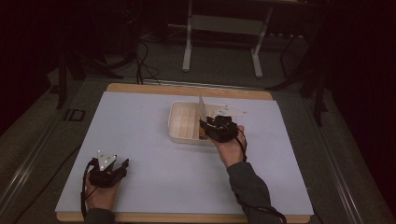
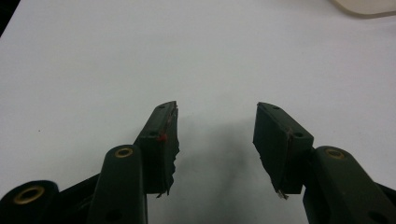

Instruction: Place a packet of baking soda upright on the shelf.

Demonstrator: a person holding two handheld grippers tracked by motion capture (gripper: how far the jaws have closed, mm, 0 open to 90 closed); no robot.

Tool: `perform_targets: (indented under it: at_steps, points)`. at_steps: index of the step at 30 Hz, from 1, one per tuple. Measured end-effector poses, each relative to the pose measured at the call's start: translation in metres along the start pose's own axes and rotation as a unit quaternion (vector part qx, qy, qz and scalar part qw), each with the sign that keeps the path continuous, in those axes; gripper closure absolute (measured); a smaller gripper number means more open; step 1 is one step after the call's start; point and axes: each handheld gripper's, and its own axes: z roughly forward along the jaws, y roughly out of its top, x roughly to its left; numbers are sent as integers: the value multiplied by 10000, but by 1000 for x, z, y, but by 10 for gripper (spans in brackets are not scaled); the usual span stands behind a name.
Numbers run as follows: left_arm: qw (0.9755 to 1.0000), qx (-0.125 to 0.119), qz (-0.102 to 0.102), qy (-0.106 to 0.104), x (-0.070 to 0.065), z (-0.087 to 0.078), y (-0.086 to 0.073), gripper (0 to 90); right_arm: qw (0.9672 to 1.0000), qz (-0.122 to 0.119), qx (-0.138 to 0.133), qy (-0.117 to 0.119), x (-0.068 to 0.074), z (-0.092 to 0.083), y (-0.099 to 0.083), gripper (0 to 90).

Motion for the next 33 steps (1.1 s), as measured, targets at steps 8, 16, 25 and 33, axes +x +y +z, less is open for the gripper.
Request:
perform_targets:
  at_steps: [8, 16, 25, 33]
  points:
    - [10000, -5, -49, -11, 1, 0, 0, 494, 9995, -53, 184, 250, -6, -21, 6, 623]
    - [10000, 14, -46, 22, 1, 0, 0, 484, 9978, -160, 485, 435, -13, -34, -1, 618]
    - [9999, -12, -112, 129, 0, 0, 0, 459, 9959, -173, 763, 445, -30, -47, -24, 607]
    - [9993, -24, -171, 328, 0, -1, 0, 424, 9950, -153, 931, 312, -48, -52, -48, 600]
